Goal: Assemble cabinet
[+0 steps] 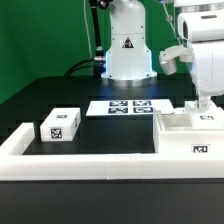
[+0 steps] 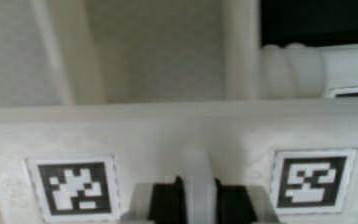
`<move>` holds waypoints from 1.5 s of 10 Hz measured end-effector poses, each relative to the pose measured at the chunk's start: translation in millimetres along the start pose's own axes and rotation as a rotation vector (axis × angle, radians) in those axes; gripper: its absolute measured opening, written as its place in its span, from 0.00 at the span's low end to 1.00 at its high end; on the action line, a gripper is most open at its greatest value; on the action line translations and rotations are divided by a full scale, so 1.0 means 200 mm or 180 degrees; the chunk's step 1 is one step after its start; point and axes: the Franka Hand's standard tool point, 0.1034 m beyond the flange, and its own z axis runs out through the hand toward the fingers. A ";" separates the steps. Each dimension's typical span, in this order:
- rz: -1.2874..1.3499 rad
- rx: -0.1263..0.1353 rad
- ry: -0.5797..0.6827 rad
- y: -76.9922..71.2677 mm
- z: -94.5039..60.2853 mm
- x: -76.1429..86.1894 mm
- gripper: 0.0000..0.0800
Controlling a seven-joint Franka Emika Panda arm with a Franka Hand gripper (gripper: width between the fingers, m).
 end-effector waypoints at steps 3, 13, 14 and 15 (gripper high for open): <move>-0.0007 -0.0048 0.0031 0.15 0.00 0.00 0.08; 0.0122 -0.0119 -0.0009 0.14 -0.18 0.06 0.69; 0.0164 -0.0126 -0.0015 0.11 -0.19 0.06 0.79; 0.0173 -0.0113 -0.0014 0.11 -0.17 0.05 0.79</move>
Offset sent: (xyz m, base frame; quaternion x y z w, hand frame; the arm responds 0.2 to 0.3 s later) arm 0.0325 0.0102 -0.0036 0.0004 0.0114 -0.0326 0.9994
